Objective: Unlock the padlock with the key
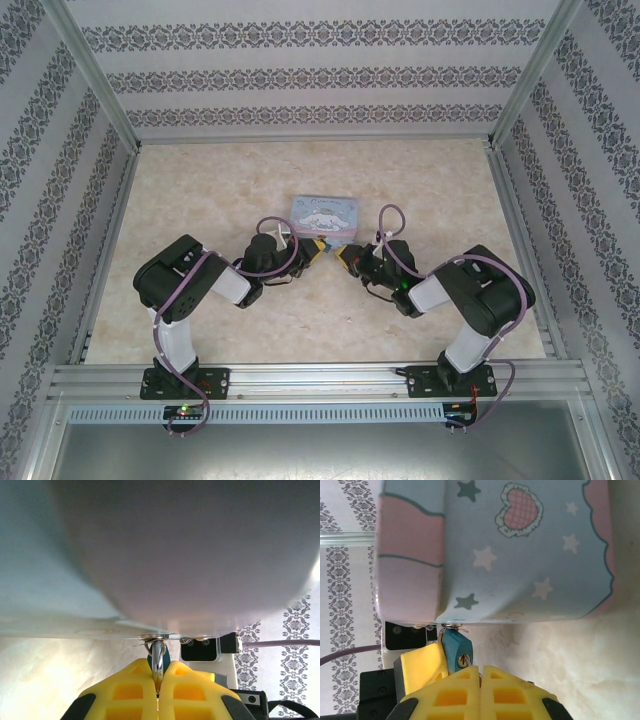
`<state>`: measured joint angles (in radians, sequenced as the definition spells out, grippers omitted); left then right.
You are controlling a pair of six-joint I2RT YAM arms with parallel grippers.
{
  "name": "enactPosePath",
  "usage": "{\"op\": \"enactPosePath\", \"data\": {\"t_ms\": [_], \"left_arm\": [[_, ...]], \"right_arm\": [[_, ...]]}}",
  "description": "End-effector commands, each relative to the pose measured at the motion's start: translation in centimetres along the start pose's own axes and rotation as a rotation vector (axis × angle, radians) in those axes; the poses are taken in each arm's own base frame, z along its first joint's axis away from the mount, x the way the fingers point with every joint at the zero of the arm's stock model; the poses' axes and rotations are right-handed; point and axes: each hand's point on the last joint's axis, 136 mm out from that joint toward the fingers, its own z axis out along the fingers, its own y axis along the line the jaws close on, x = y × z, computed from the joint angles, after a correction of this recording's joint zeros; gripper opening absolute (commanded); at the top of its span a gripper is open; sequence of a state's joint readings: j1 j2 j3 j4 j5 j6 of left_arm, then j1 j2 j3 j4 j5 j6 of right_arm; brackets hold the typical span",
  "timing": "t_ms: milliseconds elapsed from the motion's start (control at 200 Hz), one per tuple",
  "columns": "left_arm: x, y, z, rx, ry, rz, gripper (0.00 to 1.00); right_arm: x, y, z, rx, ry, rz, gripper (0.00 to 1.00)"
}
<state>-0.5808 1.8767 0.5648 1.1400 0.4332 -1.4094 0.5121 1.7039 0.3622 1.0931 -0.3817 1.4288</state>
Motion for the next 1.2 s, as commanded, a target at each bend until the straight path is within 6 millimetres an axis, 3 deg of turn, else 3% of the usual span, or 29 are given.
{"op": "enactPosePath", "data": {"t_ms": [0,425,714,1194], "left_arm": [[2.0,-3.9,0.0,0.114,0.098,0.036,0.0],[2.3,-3.7,0.0,0.106,0.114,0.044,0.0],[2.6,-4.0,-0.1,0.11,0.132,0.066,0.0],[3.3,-2.5,-0.1,0.067,0.172,0.08,0.0]], "right_arm": [[-0.3,4.2,0.6,-0.144,0.025,-0.114,0.0],[-0.1,7.4,1.4,-0.272,0.088,-0.179,0.0],[-1.6,6.2,1.7,-0.265,0.078,-0.112,0.0],[-3.3,5.5,1.2,-0.246,0.072,-0.084,0.0]]}}
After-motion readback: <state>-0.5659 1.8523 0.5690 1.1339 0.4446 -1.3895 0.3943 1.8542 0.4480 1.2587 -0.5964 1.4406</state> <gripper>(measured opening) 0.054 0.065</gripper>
